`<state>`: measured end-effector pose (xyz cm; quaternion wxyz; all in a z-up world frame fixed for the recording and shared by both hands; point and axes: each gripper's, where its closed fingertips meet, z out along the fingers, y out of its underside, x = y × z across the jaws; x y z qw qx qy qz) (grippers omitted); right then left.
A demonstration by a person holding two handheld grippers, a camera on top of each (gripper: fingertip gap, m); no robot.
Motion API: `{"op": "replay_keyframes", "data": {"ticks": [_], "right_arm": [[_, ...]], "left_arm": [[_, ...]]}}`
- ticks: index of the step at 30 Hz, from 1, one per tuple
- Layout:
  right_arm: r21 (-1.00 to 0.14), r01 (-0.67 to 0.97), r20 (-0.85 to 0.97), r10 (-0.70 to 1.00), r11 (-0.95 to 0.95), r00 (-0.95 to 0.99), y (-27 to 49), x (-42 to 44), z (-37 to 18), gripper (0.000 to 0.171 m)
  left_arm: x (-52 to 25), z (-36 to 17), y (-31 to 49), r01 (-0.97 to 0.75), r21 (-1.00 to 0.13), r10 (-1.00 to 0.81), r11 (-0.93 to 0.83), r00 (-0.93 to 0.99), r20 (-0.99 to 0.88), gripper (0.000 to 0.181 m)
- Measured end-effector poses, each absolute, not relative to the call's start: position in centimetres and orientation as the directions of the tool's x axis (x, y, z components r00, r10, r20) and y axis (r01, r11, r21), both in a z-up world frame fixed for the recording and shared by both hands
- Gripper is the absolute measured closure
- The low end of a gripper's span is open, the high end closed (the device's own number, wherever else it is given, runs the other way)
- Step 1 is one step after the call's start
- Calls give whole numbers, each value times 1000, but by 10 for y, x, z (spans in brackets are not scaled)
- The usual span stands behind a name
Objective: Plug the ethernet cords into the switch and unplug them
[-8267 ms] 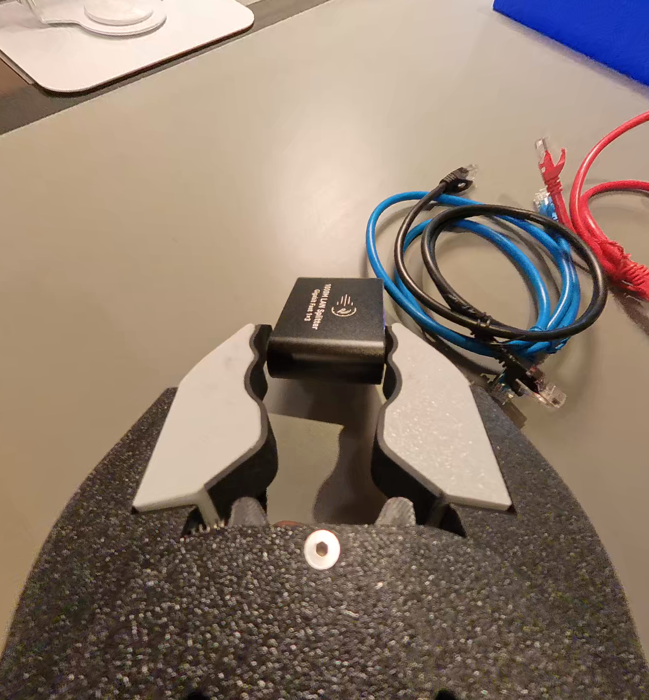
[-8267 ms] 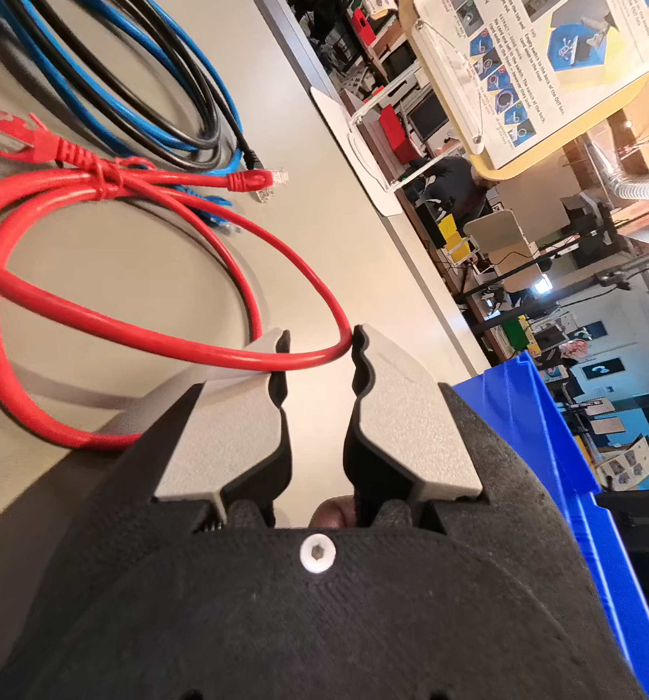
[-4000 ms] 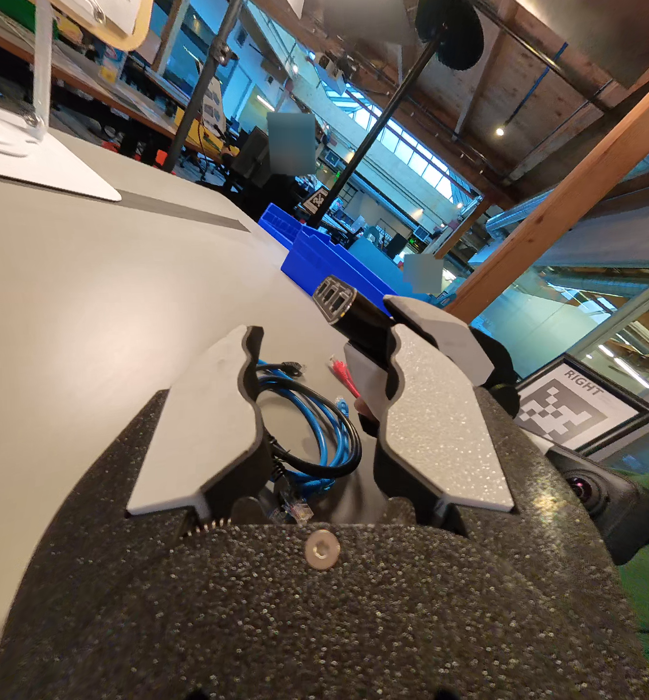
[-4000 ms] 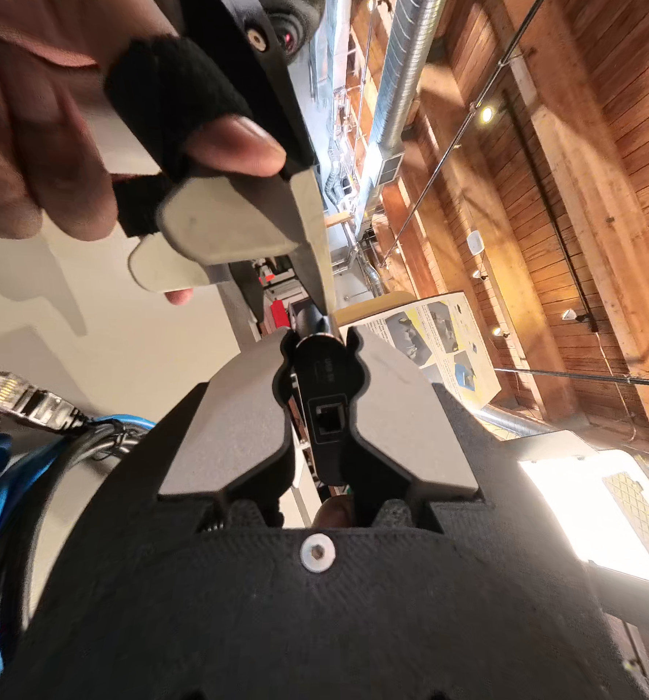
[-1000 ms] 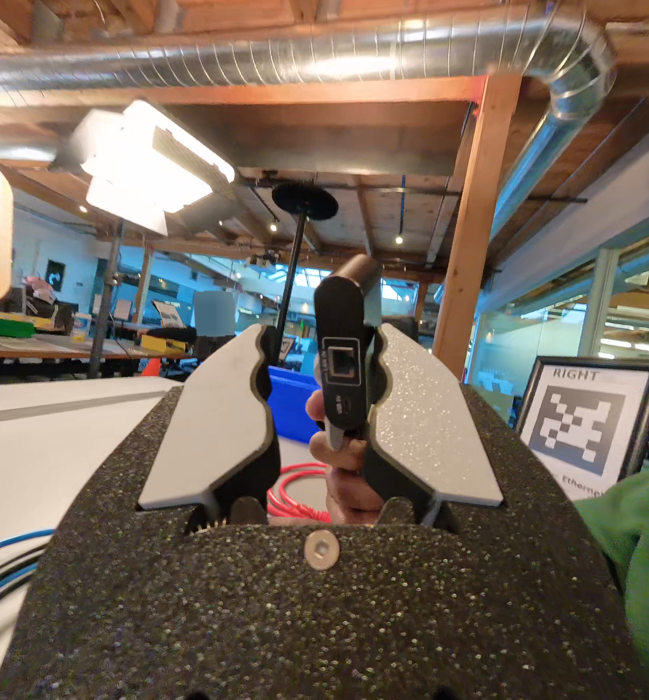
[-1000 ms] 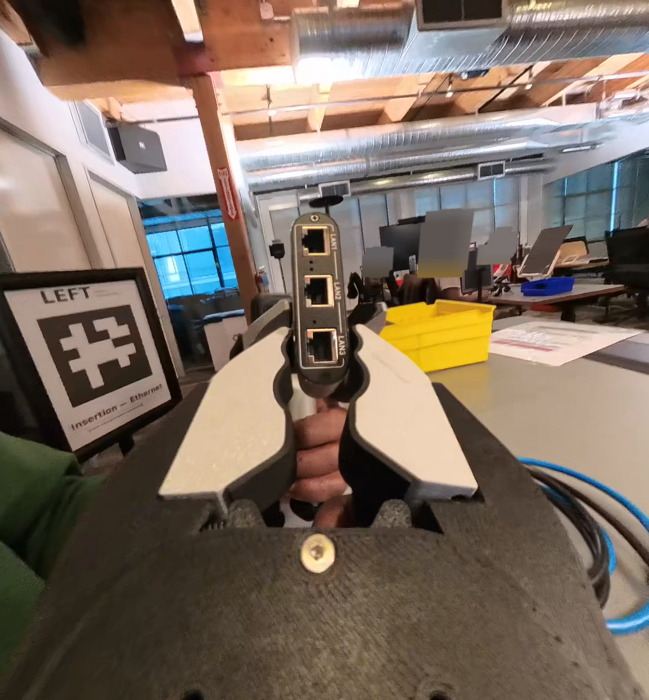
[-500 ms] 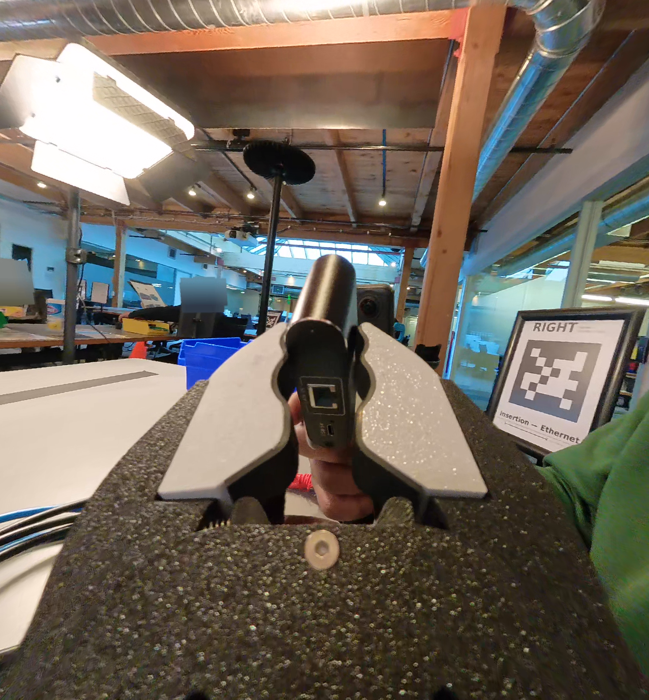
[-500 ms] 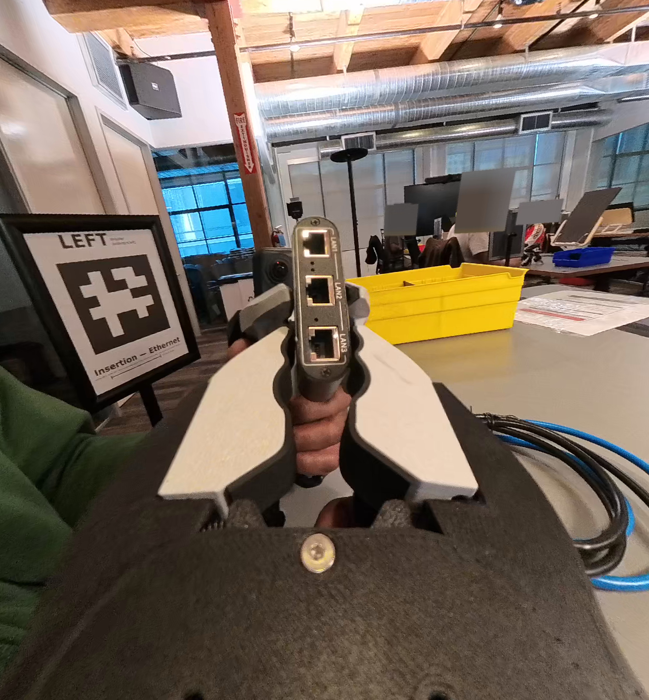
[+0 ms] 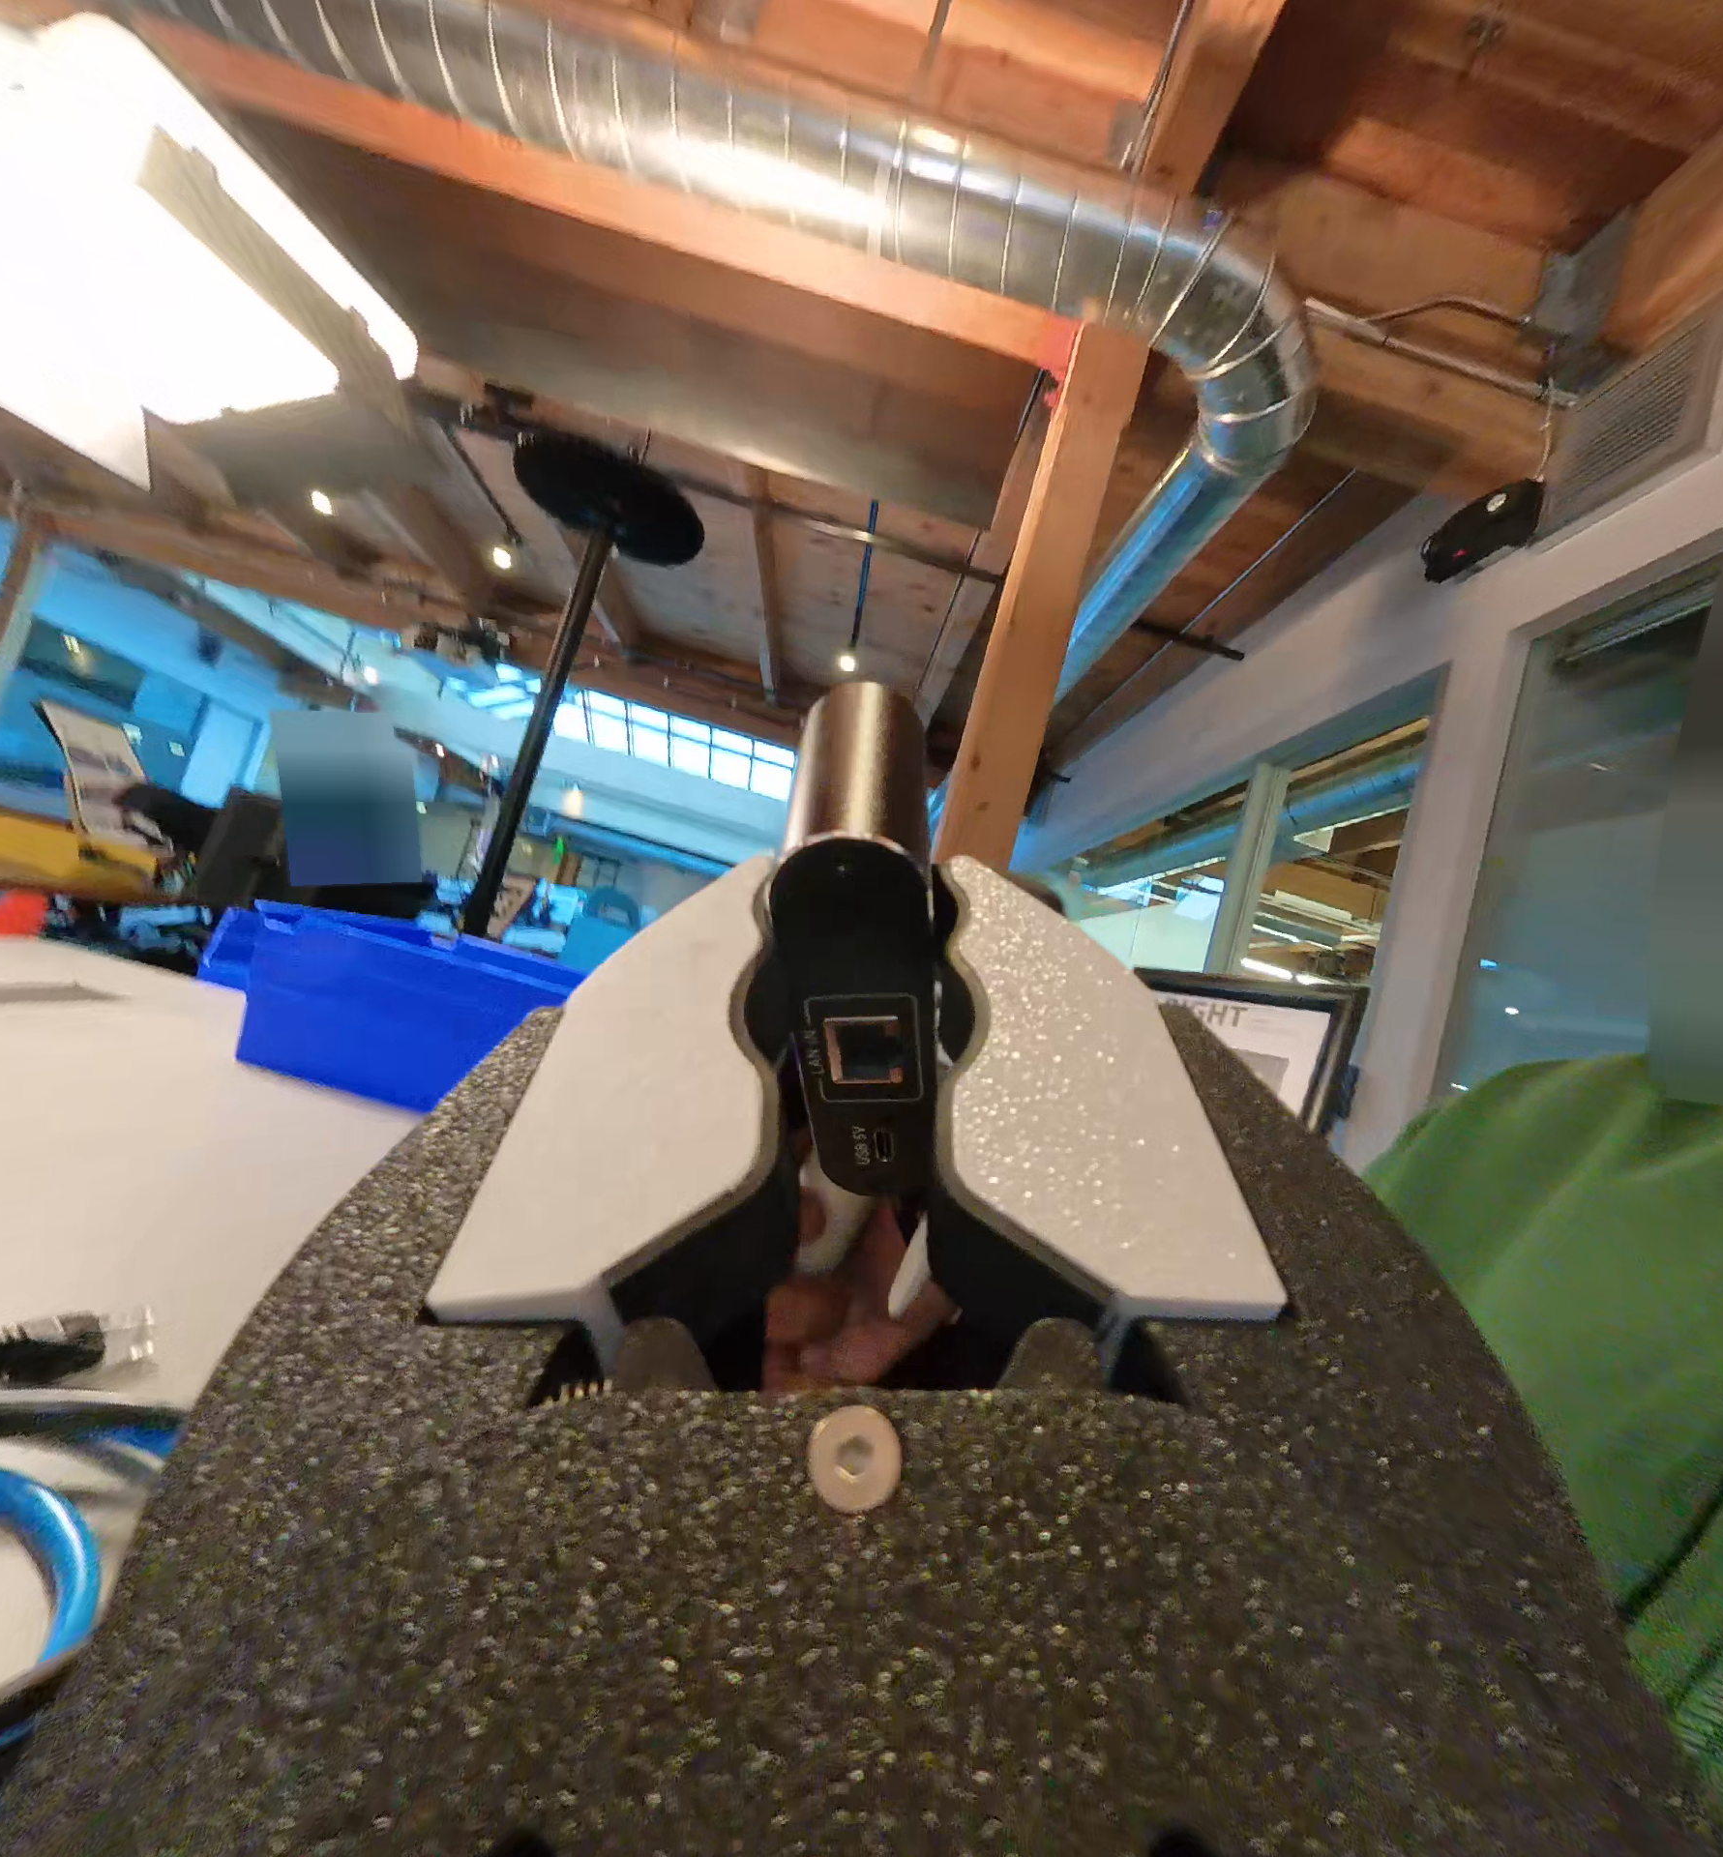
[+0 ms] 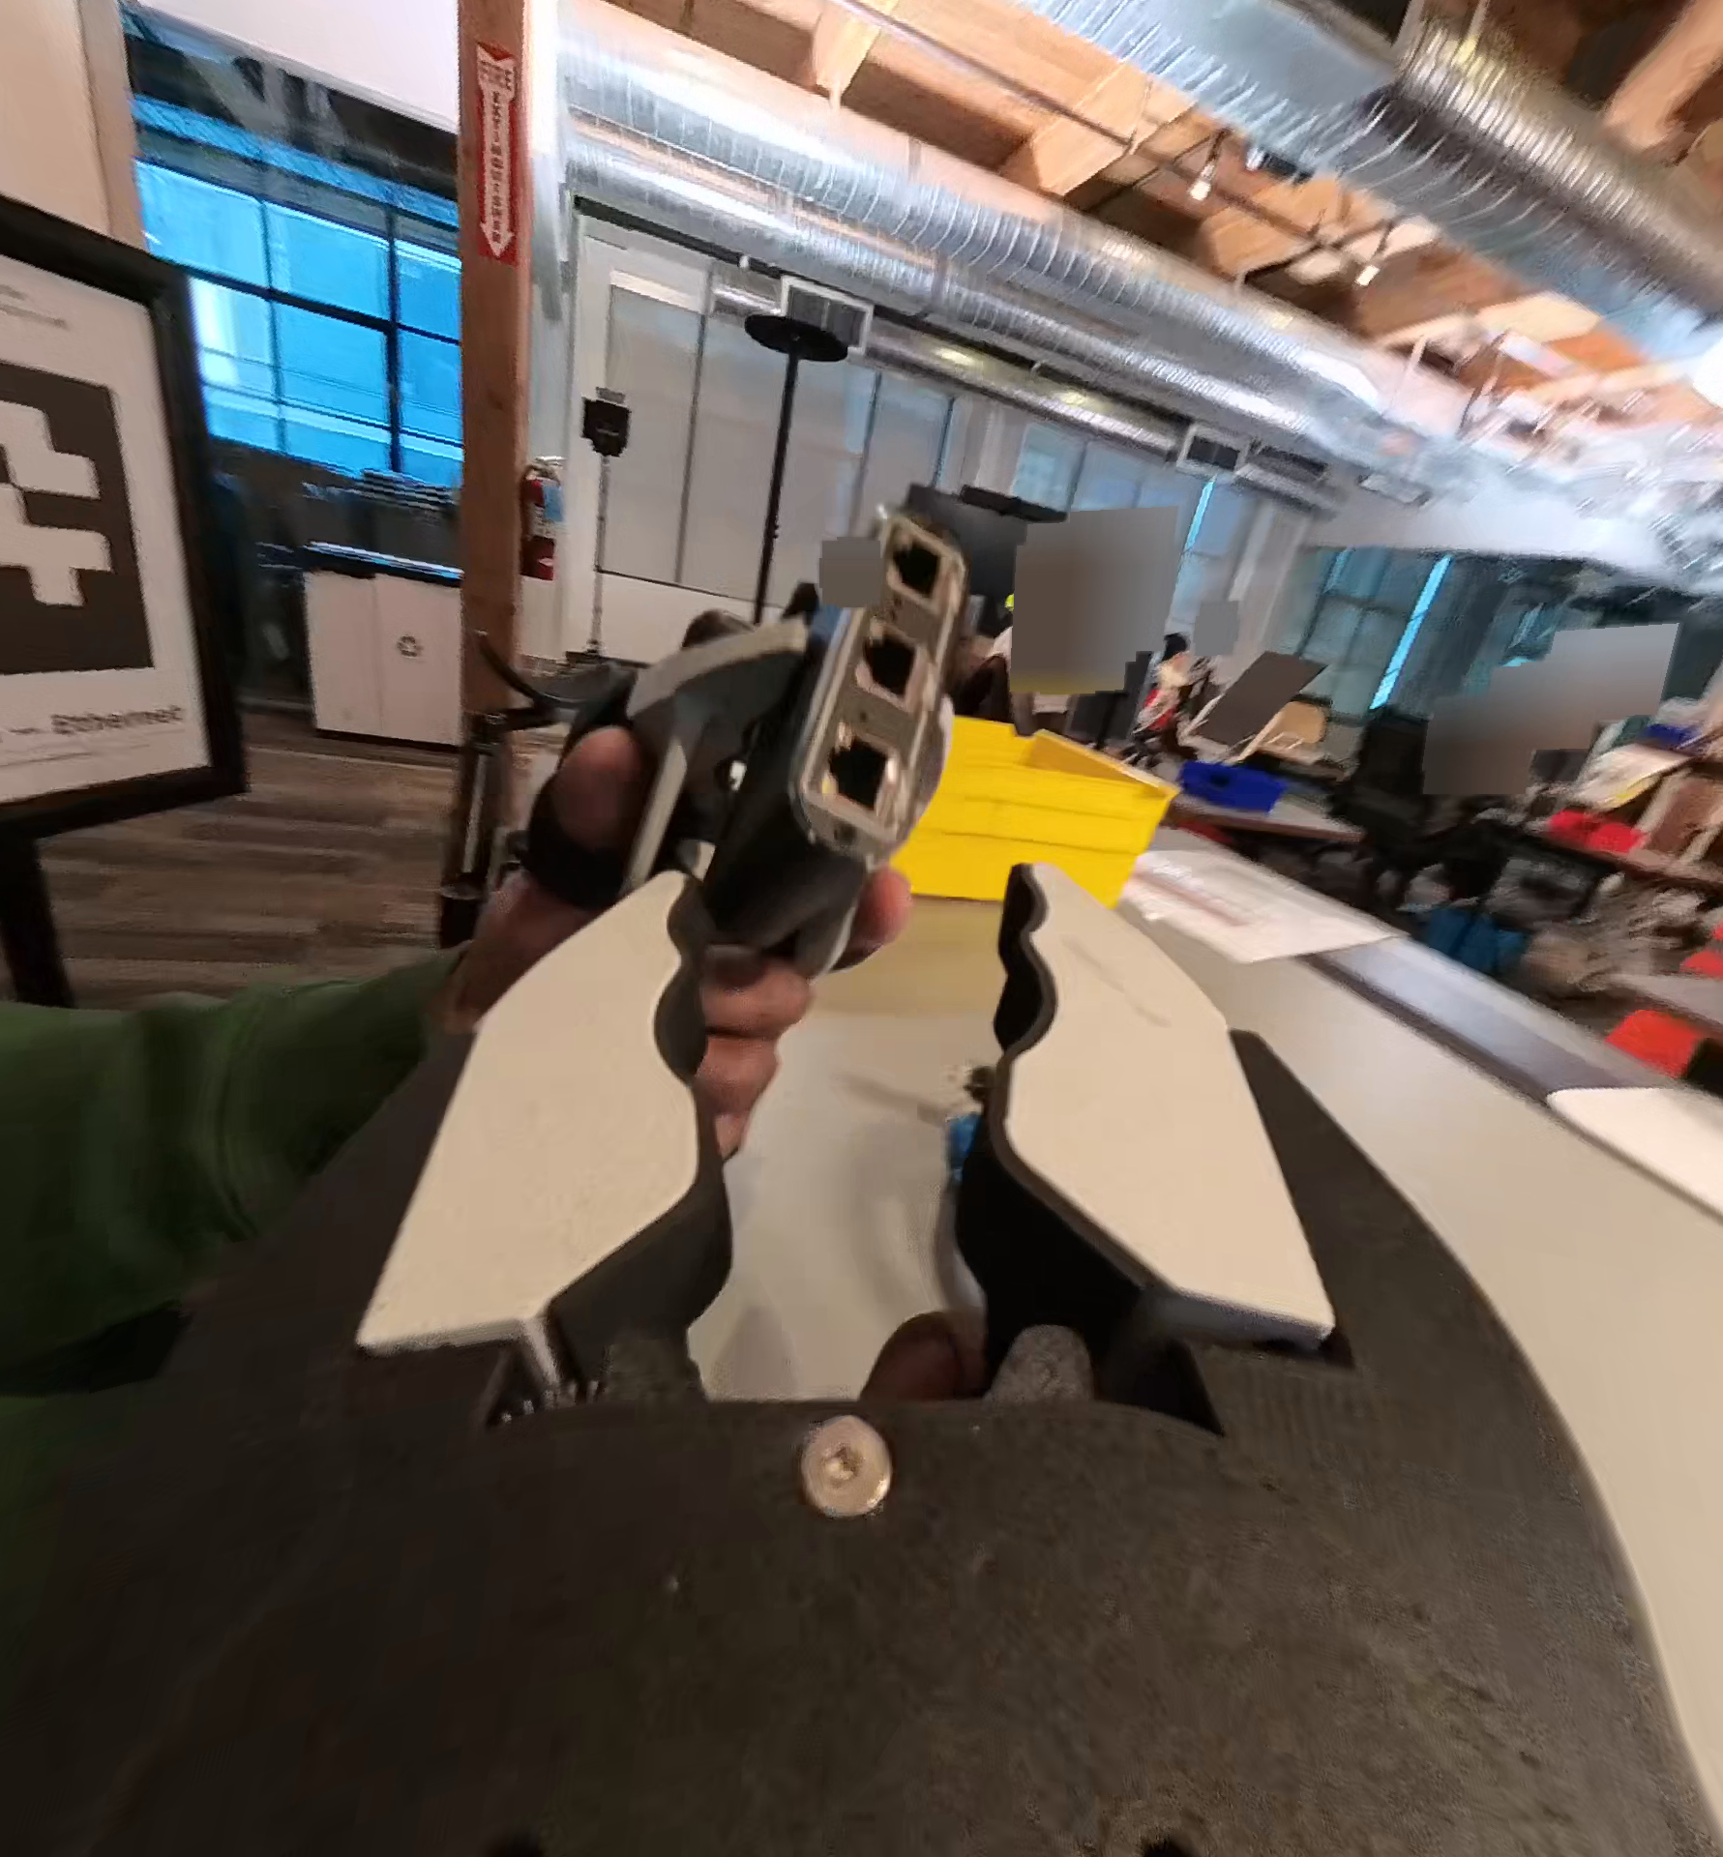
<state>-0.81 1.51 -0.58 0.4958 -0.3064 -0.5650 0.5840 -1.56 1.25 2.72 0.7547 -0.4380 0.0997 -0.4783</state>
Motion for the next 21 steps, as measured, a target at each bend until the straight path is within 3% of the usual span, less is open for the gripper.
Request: {"op": "replay_keyframes", "data": {"ticks": [4, 7, 15, 21], "right_arm": [[-913, -273, 368, 902, 304, -227, 17, -4, -5, 110], [-888, -239, 443, 872, 394, -210, 18, -3, -15, 113], [-960, -134, 276, 913, 246, -299, 20, -8, -25, 134], [-970, -52, 243, 914, 239, -325, 15, -15, -39, 139]], "left_arm": [[-6, 11, 23, 648, -761, -826, -37, 410, 388, 155], [-5, 9, 25, 649, -759, -822, -61, 398, 407, 155], [-14, 15, 24, 650, -759, -803, 35, 470, 366, 155], [-8, 10, 28, 608, -793, -784, 27, 505, 360, 155]]}}
